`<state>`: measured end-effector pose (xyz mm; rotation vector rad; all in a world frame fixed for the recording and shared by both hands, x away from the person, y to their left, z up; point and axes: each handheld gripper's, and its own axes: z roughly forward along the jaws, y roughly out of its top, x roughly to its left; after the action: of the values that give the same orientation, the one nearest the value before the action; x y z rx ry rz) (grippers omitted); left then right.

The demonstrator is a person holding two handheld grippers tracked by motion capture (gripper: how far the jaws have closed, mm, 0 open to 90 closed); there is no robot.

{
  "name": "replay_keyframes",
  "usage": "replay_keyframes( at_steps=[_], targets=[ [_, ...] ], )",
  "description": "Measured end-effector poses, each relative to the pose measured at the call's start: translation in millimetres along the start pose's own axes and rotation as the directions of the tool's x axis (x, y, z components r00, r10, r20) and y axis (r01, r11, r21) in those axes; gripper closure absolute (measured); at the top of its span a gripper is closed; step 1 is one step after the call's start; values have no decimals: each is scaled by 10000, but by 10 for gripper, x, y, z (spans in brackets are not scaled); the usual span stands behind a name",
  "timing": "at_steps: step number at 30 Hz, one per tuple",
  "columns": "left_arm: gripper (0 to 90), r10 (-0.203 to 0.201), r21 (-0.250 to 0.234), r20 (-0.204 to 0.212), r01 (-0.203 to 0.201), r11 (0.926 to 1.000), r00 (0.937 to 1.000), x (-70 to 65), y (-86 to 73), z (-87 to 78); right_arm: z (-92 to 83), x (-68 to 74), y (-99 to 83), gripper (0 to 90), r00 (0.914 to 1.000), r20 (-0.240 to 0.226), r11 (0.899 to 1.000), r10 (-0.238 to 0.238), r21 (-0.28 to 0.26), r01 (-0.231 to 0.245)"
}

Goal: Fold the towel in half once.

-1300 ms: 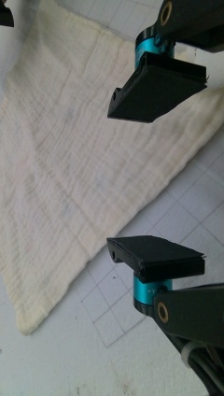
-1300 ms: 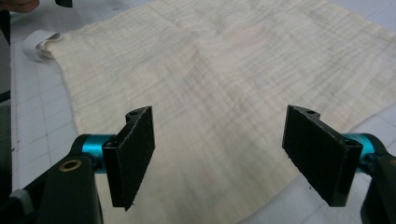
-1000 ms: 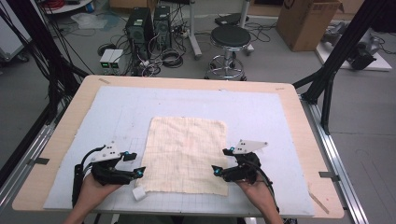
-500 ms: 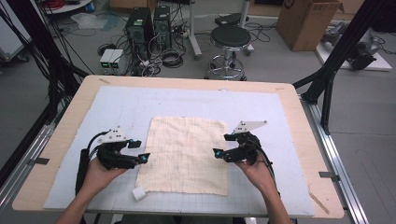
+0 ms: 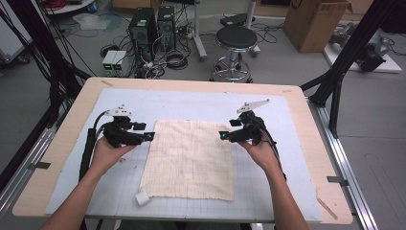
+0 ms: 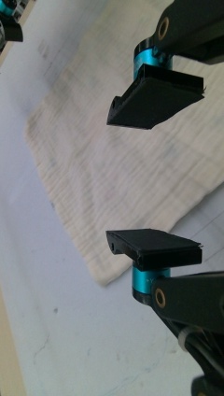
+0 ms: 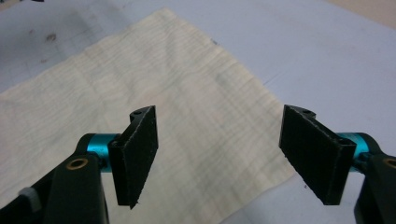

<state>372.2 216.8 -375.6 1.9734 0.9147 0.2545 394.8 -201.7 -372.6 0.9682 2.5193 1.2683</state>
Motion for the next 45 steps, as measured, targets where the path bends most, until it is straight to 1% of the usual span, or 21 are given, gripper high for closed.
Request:
replay_keyframes(
  at_steps=[1,4,5,8,12,13,15,16,18,21,24,28,29,31,33,36,37,39,41,43,45],
  targets=[
    [399,-40,58,-112,41,10000,9999,26,26,25,8,-24,18,307,9999,-83,9999,123,-17,-123],
    [417,-128,35,-467,130,9999,9988,97,84,89,48,-98,58,332,9999,125,9999,92,-59,-91],
    [430,-212,-31,-607,210,9998,9979,119,95,113,65,-127,64,342,9997,138,9998,190,-102,-189],
    [450,-378,98,-959,389,9992,9947,205,111,199,128,-199,54,376,9985,344,9988,437,-246,-429],
    [492,-879,0,-1256,886,9961,9882,313,85,327,242,-302,2,425,9931,761,9960,887,-123,-880],
    [494,-1024,-89,-1421,1022,9947,9845,325,68,365,273,-321,-9,440,9911,911,9953,966,-25,-967],
    [508,-1340,-55,-1428,1346,9909,9806,354,28,458,343,-359,-37,469,9883,1092,9940,1064,155,-1087],
    [510,-1345,98,-1508,1375,9904,9794,358,16,502,373,-374,-52,485,9860,1170,9921,1189,266,-1228],
    [535,-1269,161,-1656,1313,9912,9780,350,-4,578,420,-401,-77,499,9826,1354,9900,1274,439,-1344],
    [557,-1412,144,-1682,1457,9892,9756,362,-31,661,475,-456,-125,520,9777,1490,9855,1482,604,-1586],
    [559,-1522,257,-1940,1601,9868,9691,375,-58,723,510,-490,-158,547,9718,1618,9804,1714,693,-1845],
    [578,-1806,350,-2078,1918,9808,9614,407,-90,788,543,-498,-173,600,9661,1810,9765,1839,784,-2006],
    [583,-1894,342,-2062,2005,9791,9600,414,-98,803,556,-507,-177,612,9673,1814,9779,1776,777,-1941],
    [596,-2215,448,-2003,2348,9710,9544,423,-120,844,580,-500,-180,631,9643,1923,9749,1823,918,-2026],
    [604,-2141,384,-2122,2271,9731,9535,403,-120,860,611,-506,-196,640,9645,1926,9733,1805,1063,-2034],
    [639,-2089,372,-2071,2210,9746,9558,381,-118,881,613,-508,-205,673,9594,2004,9696,1985,1028,-2221],
    [641,-2009,366,-2164,2136,9762,9554,368,-116,888,610,-514,-206,684,9601,2004,9702,1950,1042,-2188],
    [703,-1890,420,-2213,2029,9783,9567,362,-114,895,606,-517,-207,726,9589,2013,9689,2002,1044,-2242],
    [754,-1828,440,-2365,1985,9791,9543,358,-115,900,617,-513,-206,780,9619,1929,9707,1940,1040,-2166],
    [829,-1958,400,-2261,2099,9769,9542,366,-116,901,625,-496,-201,832,9625,1815,9684,2016,1105,-2237],
    [857,-2068,388,-2185,2202,9747,9537,378,-120,896,624,-510,-206,847,9648,1598,9679,2089,1070,-2273]
  ],
)
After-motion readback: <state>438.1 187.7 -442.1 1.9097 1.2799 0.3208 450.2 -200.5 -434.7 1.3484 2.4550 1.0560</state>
